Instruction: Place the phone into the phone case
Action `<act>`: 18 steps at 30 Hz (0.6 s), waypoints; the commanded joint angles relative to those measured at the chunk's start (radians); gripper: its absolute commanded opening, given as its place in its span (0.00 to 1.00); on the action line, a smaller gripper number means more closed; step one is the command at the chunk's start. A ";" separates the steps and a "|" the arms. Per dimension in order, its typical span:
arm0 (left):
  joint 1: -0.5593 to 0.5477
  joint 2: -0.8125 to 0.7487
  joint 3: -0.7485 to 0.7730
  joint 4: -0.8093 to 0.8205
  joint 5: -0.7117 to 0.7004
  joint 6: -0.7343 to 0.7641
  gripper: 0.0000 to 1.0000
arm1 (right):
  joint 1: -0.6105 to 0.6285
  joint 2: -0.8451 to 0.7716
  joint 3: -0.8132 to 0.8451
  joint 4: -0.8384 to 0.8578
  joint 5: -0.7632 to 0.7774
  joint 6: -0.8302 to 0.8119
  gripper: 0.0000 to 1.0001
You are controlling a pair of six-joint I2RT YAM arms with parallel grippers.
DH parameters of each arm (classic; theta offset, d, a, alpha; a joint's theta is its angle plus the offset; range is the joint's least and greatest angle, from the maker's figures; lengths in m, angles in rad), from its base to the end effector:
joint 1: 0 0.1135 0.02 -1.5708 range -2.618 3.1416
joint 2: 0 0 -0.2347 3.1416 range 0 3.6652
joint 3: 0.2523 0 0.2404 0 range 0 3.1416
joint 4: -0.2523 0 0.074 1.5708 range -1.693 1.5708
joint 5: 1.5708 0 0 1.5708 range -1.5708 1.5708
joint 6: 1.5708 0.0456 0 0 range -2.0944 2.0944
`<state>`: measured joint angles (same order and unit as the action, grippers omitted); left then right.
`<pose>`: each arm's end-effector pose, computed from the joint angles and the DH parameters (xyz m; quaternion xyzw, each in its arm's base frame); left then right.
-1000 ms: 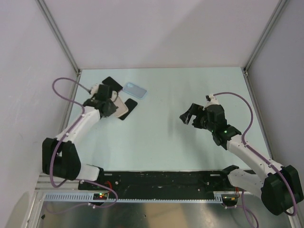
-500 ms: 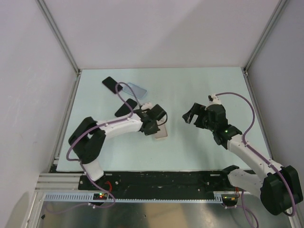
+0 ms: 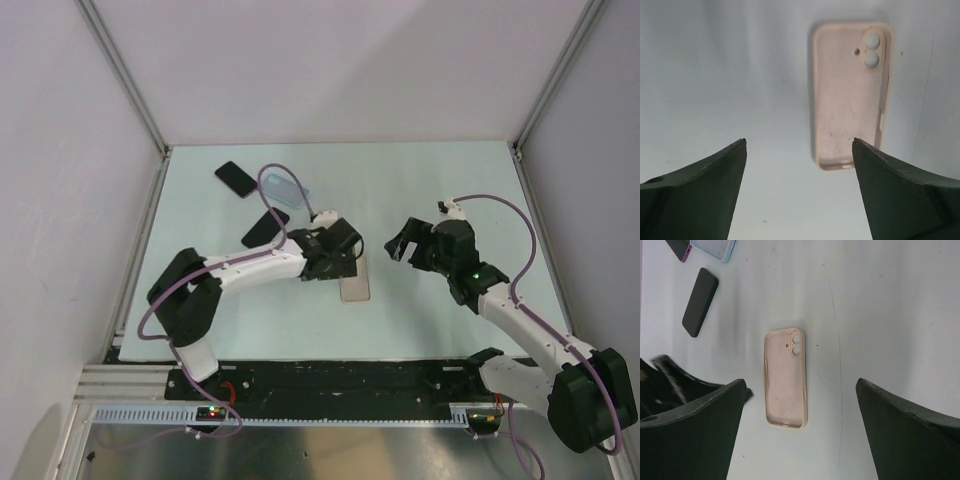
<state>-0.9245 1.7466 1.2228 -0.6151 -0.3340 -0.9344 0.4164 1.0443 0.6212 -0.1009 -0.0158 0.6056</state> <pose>0.2177 -0.2637 0.1738 -0.0404 0.9630 -0.0722 0.2565 0.2215 0.0987 0.2157 0.0779 0.8626 0.2504 0.4326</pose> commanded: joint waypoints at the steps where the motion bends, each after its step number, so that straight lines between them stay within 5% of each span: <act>1: 0.139 -0.122 0.032 0.016 -0.082 0.287 0.90 | -0.006 -0.034 0.021 -0.003 0.013 -0.022 0.97; 7: 0.370 -0.063 0.149 0.023 -0.032 0.796 0.94 | -0.007 -0.034 0.018 0.012 -0.012 -0.025 0.98; 18: 0.634 0.153 0.293 0.002 0.310 1.000 1.00 | -0.009 -0.057 0.015 0.009 -0.043 -0.031 0.98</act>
<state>-0.3340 1.8473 1.4670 -0.5903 -0.1745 -0.0570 0.4122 1.0168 0.6212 -0.1078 -0.0418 0.5961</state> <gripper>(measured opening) 0.994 0.974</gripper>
